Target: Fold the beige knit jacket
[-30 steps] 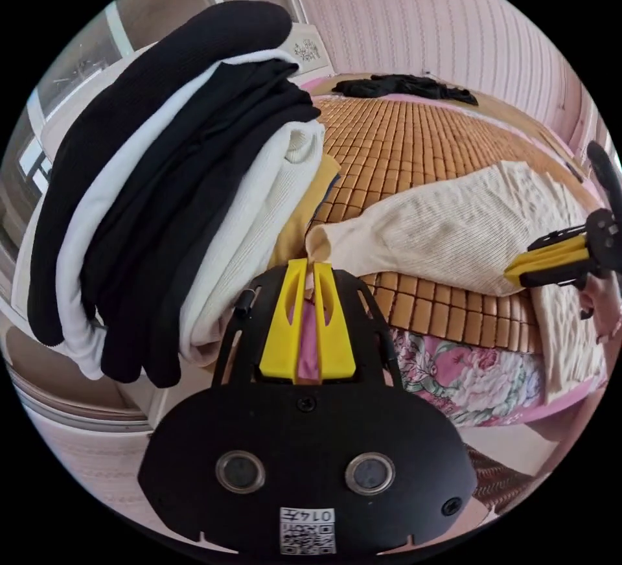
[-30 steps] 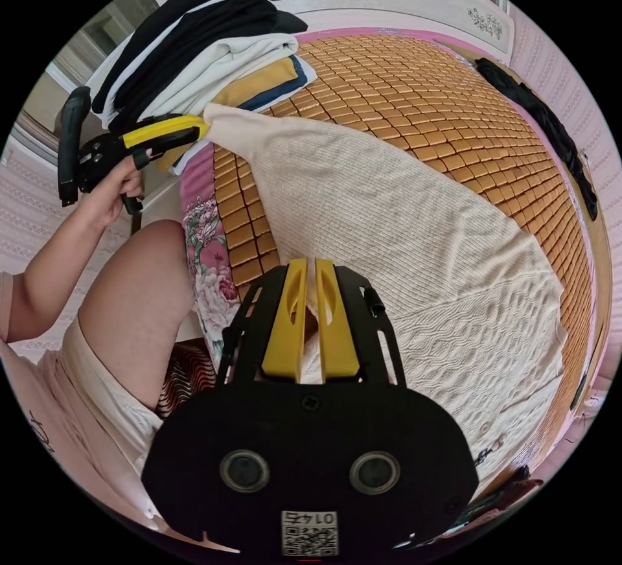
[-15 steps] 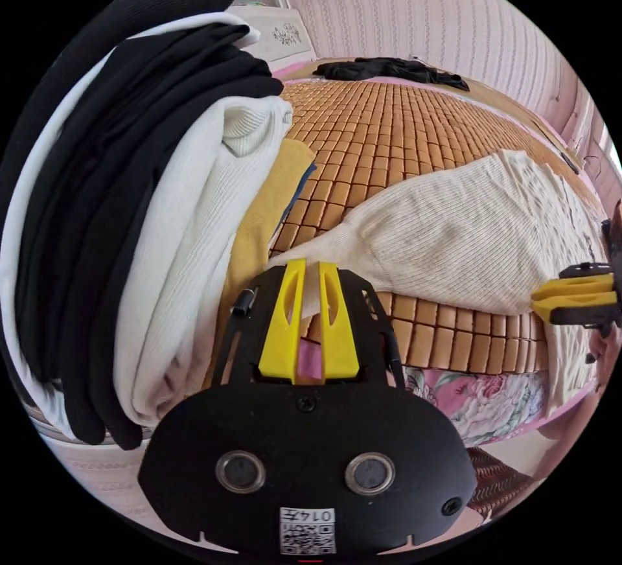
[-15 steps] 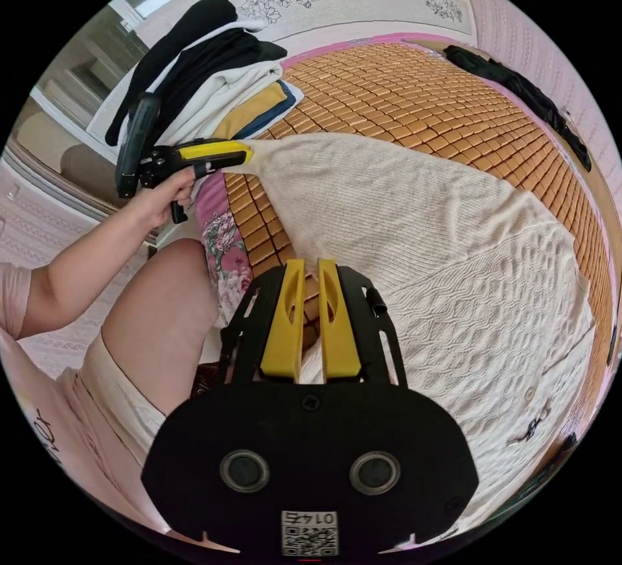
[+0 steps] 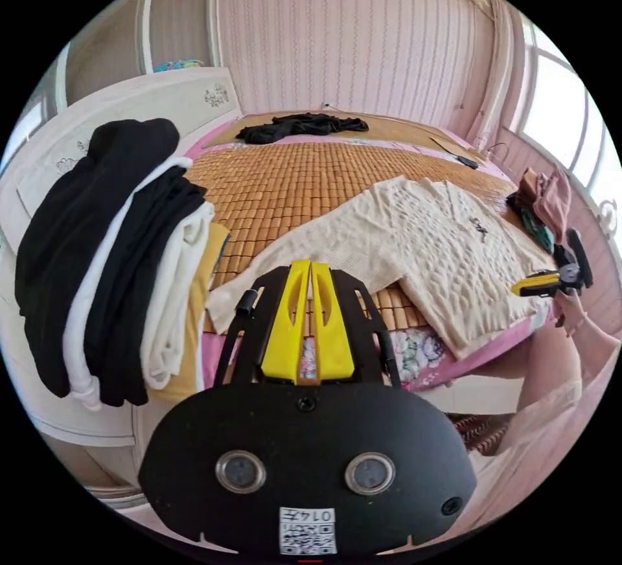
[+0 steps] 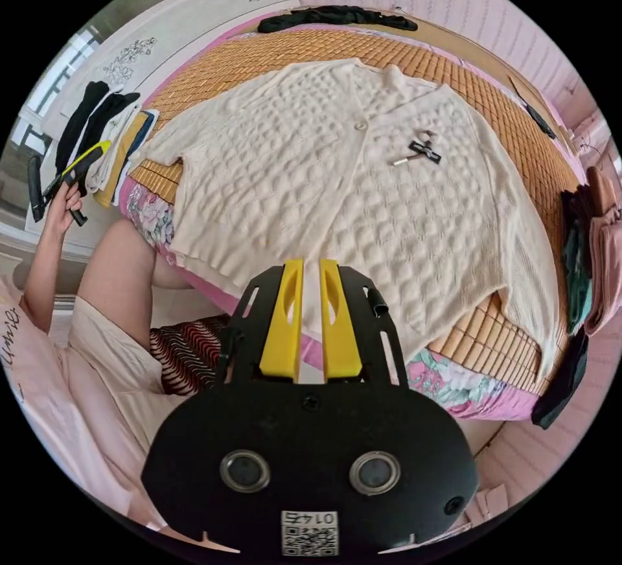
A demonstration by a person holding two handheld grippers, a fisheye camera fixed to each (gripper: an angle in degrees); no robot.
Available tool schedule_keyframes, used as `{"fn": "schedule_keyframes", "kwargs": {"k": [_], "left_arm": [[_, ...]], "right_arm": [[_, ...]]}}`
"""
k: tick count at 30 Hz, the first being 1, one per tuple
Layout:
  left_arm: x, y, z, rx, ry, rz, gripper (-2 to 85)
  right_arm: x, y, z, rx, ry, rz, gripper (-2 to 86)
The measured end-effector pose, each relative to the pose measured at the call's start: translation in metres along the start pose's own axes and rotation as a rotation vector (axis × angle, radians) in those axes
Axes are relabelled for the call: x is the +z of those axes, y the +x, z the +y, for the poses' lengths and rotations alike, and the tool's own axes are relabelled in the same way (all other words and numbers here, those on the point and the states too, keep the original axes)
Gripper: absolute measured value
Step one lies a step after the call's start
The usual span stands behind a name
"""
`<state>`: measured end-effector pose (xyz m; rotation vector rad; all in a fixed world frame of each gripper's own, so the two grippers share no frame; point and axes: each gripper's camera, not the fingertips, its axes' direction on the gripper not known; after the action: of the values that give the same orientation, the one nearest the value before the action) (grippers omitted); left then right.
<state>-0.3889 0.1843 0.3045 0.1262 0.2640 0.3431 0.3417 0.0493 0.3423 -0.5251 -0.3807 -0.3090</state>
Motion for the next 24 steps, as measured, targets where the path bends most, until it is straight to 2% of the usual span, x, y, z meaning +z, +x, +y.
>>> {"fn": "schedule_keyframes", "kwargs": {"k": [3, 6, 11, 17, 22, 24], "left_arm": [[0.040, 0.067, 0.008, 0.113, -0.121, 0.221, -0.5], [0.060, 0.134, 0.004, 0.239, -0.153, 0.384, 0.1], [0.079, 0.214, -0.018, 0.427, -0.139, 0.406, 4.1], [0.107, 0.288, -0.061, 0.606, -0.106, 0.405, 7.1], [0.157, 0.360, -0.097, 0.750, -0.134, 0.432, 8.2], [0.183, 0.399, -0.109, 0.783, -0.136, 0.471, 8.8]], "right_arm": [[-0.024, 0.061, 0.026, 0.151, 0.029, 0.104, 5.6], [-0.041, 0.127, 0.054, 0.359, 0.099, 0.213, 6.1], [-0.054, 0.237, 0.136, 0.837, 0.342, 0.101, 8.1], [-0.062, 0.312, 0.209, 1.192, 0.587, 0.096, 13.7], [-0.056, 0.332, 0.236, 1.211, 0.748, 0.129, 15.3], [-0.068, 0.347, 0.229, 1.121, 0.698, 0.171, 16.9]]}}
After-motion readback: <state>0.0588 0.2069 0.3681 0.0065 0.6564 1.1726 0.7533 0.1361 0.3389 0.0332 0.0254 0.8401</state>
